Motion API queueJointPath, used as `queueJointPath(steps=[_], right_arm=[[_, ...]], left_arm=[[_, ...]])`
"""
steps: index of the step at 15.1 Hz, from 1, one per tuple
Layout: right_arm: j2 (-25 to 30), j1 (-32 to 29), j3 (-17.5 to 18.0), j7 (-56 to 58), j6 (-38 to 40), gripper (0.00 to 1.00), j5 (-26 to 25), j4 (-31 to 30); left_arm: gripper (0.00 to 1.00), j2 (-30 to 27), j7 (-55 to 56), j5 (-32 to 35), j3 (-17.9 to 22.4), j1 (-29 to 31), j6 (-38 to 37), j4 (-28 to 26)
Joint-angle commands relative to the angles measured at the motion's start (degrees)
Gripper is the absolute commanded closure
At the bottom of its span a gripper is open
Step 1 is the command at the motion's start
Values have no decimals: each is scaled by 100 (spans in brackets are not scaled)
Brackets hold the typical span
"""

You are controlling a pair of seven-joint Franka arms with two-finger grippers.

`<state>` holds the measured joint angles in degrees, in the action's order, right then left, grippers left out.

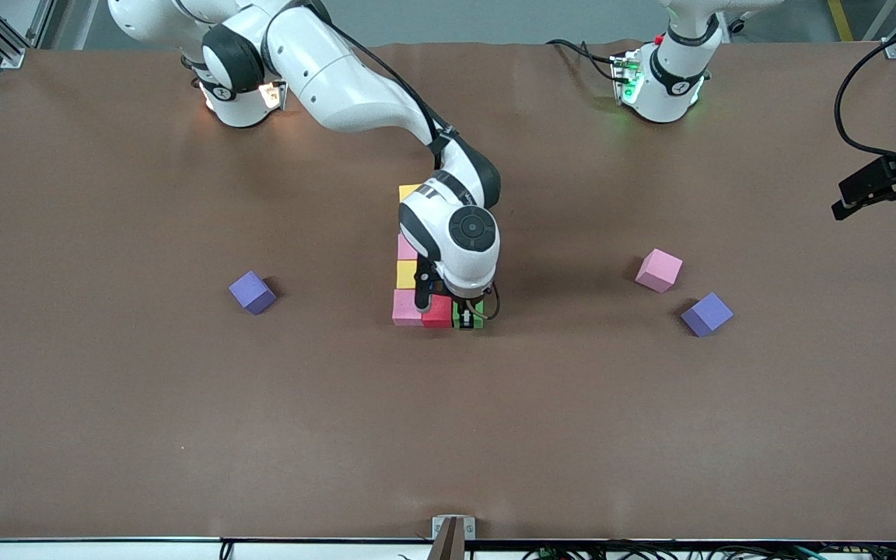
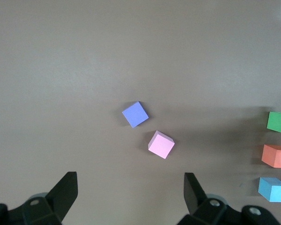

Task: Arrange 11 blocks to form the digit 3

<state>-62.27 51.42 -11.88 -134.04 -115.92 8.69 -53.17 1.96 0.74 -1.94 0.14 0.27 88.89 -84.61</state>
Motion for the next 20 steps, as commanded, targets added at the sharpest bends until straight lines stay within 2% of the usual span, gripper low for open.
queueJointPath(steps=[1,20], right_arm=[[-93,52,-51,-105,52,98,-96,140],[-93,52,-42,-96,69,97,-175,122]], left_arm=[[0,23,23,-34,4,-9,-118,129],[0,15,23,-34,4,-18,-118,129]])
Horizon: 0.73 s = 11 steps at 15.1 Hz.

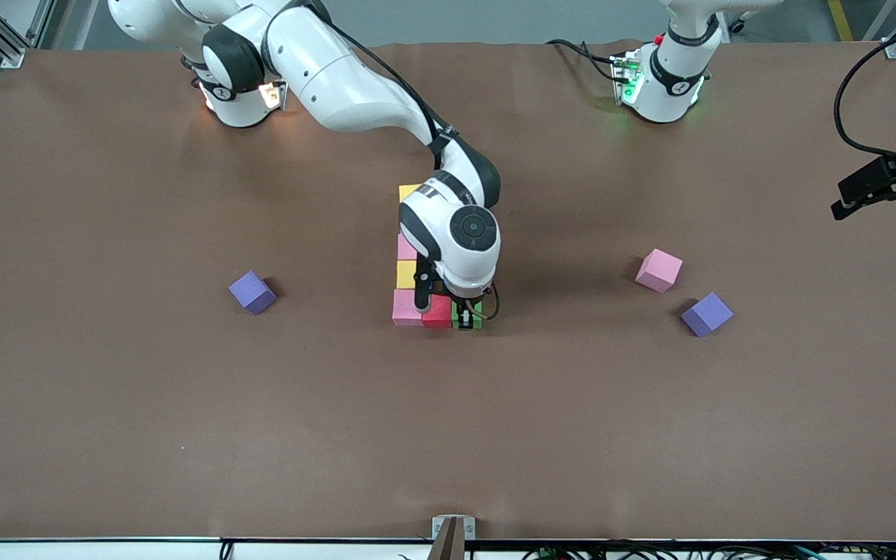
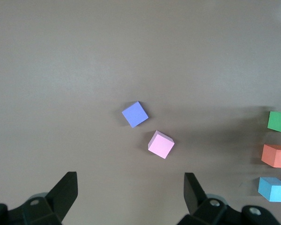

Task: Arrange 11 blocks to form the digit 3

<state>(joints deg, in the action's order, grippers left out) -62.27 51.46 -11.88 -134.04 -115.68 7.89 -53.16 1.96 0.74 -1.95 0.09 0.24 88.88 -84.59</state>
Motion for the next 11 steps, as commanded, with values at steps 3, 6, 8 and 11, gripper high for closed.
queueJointPath(steps=[3,6,8,11], right_arm=[[-118,49,-43,-96,45,97,-94,122],[-118,49,-43,-96,45,97,-94,122],[-118,49,-43,-96,45,97,-94,122],[-118,49,-43,-96,45,96,-94,122]], left_arm=[[0,23,23,-34,9,-15,-117,119],[0,23,23,-34,9,-15,-117,119],[0,23,23,-34,0,-15,-117,119],[0,15,23,-34,0,-15,-117,127]])
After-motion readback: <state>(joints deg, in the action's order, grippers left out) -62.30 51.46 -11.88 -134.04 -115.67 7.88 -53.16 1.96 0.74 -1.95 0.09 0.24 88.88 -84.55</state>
